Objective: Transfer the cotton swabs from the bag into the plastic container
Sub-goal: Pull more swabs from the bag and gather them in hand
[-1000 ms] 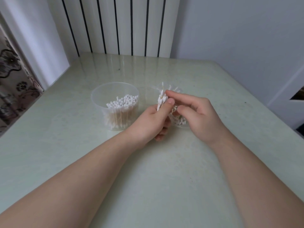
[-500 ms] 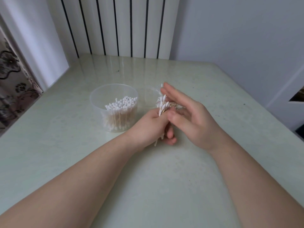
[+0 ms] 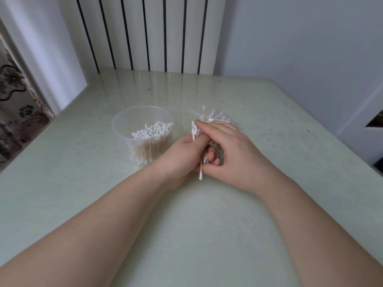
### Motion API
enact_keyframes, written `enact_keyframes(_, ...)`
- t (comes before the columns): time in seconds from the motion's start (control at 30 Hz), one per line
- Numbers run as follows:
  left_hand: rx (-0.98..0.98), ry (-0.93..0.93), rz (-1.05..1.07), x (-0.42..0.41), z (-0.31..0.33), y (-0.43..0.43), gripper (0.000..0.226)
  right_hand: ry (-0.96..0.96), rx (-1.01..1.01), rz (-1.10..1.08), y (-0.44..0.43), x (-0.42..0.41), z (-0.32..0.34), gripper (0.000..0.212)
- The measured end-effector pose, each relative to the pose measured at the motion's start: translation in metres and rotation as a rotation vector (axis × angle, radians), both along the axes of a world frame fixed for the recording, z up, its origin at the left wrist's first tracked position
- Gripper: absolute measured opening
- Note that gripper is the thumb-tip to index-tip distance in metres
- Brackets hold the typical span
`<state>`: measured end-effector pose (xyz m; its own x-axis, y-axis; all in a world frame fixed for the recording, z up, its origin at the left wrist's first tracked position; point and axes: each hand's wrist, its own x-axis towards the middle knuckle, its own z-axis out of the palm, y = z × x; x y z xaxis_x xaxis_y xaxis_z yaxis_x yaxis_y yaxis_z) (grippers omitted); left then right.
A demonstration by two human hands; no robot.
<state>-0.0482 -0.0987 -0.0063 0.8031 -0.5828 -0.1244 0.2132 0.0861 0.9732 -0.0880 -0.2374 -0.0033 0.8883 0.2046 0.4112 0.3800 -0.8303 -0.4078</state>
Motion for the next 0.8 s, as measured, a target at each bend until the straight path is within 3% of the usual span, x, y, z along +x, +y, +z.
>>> enact_keyframes(0.07, 0.004, 0.003, -0.013, -0.001, 0.000, 0.001, 0.055, -0.006, 0.026, 0.006, -0.001, -0.001, 0.001, 0.089)
enact_keyframes(0.23, -0.047, 0.049, 0.031, 0.000, 0.000, 0.000, 0.049, 0.231, -0.002, 0.081, -0.007, -0.007, 0.004, 0.135)
enact_keyframes(0.33, -0.044, 0.071, 0.046, 0.000, 0.000, 0.001, 0.047, 0.187, -0.012, 0.054, -0.008, -0.004, 0.002, 0.128)
enact_keyframes(0.57, -0.032, 0.014, -0.029, -0.001, 0.003, 0.005, 0.052, -0.045, 0.044, -0.009, -0.008, 0.004, -0.004, 0.089)
enact_keyframes(0.73, -0.032, 0.020, -0.021, -0.006, 0.006, 0.003, 0.044, 0.092, -0.019, 0.029, -0.006, 0.002, -0.002, 0.117)
enact_keyframes(0.8, -0.024, -0.003, -0.016, -0.007, 0.006, 0.002, 0.037, 0.051, -0.042, 0.029, -0.003, 0.004, -0.004, 0.108)
